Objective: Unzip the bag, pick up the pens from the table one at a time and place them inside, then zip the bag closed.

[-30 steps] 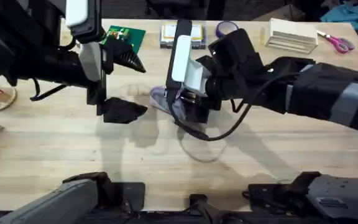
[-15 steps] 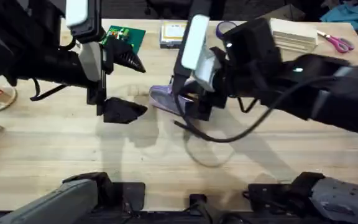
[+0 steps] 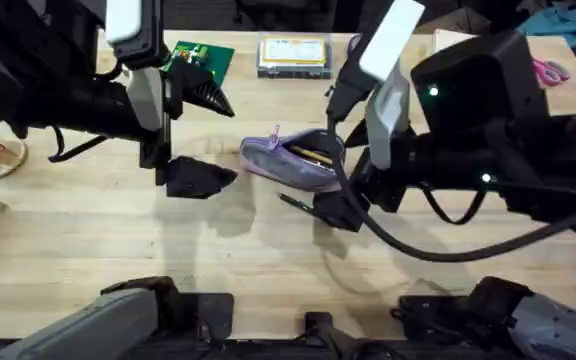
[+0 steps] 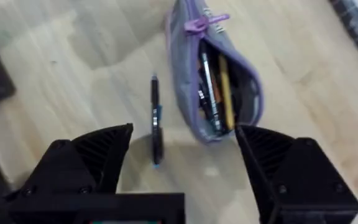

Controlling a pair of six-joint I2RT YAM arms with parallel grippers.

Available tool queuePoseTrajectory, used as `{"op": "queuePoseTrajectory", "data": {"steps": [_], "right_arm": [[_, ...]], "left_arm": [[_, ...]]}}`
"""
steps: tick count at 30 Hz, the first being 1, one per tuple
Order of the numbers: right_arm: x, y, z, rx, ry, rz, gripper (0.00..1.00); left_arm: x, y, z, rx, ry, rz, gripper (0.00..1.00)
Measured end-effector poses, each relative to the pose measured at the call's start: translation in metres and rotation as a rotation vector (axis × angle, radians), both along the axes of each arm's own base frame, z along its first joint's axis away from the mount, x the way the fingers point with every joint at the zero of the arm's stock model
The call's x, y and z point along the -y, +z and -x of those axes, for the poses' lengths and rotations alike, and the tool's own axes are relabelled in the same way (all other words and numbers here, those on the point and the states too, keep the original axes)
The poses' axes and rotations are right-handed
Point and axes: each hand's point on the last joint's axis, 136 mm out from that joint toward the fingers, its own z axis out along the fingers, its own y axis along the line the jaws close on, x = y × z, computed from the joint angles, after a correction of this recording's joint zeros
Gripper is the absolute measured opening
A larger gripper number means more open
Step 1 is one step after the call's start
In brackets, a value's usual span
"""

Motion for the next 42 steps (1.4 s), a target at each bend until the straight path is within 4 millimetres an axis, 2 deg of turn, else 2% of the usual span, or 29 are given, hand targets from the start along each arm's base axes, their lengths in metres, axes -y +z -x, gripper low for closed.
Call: {"op": "queuePoseTrajectory", "data": {"steps": [6,20,23,30,35,36,42], "right_arm": [[-0.004,-0.003,0.013,-0.105,-0.075,-0.044,0.998],[-0.001,-0.010,0.021,-0.300,-0.304,-0.123,0.998],[0.000,-0.015,0.022,-0.320,-0.318,-0.110,0.998],[-0.010,-0.020,0.028,-0.230,-0.309,-0.055,0.998],[-0.018,-0.035,0.036,-0.206,-0.332,-0.055,0.998],[-0.019,-0.045,0.039,-0.218,-0.366,-0.047,0.998],[-0.028,-0.060,0.040,-0.246,-0.412,-0.041,0.998]], "left_arm": [[0.000,0.000,0.000,0.000,0.000,0.000,0.993],[0.000,0.000,0.000,0.000,0.000,0.000,0.993],[0.000,0.000,0.000,0.000,0.000,0.000,0.993],[0.000,0.000,0.000,0.000,0.000,0.000,0.993],[0.000,0.000,0.000,0.000,0.000,0.000,0.993],[0.000,0.000,0.000,0.000,0.000,0.000,0.993],[0.000,0.000,0.000,0.000,0.000,0.000,0.993]]}}
